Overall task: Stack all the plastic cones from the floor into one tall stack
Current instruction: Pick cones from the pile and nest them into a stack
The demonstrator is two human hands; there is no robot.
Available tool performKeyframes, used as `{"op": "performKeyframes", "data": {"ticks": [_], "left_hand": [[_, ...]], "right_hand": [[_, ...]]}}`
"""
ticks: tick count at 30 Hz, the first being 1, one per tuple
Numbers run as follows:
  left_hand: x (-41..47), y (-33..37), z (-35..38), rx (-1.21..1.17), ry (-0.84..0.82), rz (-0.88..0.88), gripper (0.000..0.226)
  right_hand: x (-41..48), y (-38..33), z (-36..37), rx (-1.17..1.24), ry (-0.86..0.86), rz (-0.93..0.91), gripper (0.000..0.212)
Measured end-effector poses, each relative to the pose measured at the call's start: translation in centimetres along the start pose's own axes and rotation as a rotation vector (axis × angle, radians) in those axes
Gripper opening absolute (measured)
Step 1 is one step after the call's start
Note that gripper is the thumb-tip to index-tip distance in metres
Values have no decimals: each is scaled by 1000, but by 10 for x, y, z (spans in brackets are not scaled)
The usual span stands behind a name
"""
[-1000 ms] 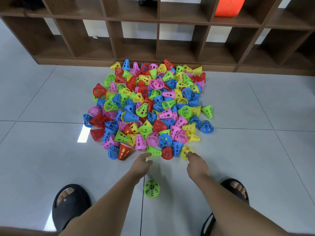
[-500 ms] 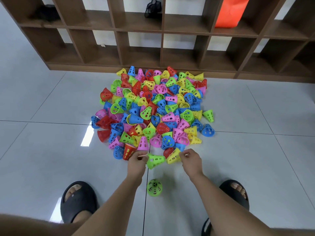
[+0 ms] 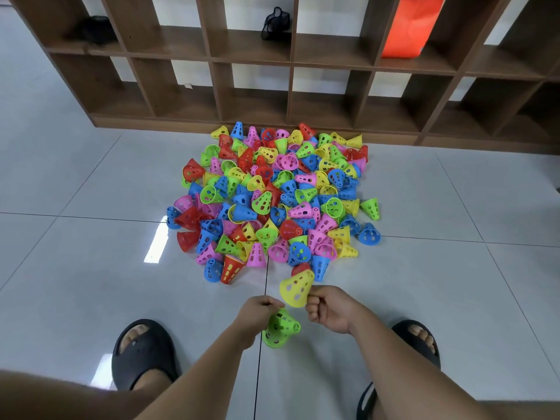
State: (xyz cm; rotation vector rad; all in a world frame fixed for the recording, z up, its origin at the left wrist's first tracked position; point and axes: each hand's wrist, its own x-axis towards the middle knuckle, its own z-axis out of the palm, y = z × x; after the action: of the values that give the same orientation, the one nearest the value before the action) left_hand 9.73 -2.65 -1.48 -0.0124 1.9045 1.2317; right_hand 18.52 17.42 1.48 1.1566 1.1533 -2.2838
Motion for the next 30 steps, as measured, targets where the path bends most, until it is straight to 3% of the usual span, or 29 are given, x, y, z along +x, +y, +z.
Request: {"op": "performKeyframes", "data": {"ticks": [4, 7, 12, 21, 26, 30], "left_hand": [[0, -8, -2, 34, 38, -9, 17], [1, -18, -5, 39, 52, -29, 19], [6, -33, -10, 35, 63, -91, 17], [40, -10, -23, -159, 122, -105, 19], [57, 19, -25, -352, 189, -51, 28], [68, 30, -28, -405, 184, -32, 41]], "right_hand": [[2, 18, -3, -245, -88, 85, 28], [10, 31, -2, -357, -64, 116, 29], [21, 46, 0, -643, 11, 99, 12], [55, 20, -14, -722, 369, -170, 12], [72, -8, -32, -1034, 526, -351, 27], [81, -27, -36, -1153, 632, -433, 28]]}}
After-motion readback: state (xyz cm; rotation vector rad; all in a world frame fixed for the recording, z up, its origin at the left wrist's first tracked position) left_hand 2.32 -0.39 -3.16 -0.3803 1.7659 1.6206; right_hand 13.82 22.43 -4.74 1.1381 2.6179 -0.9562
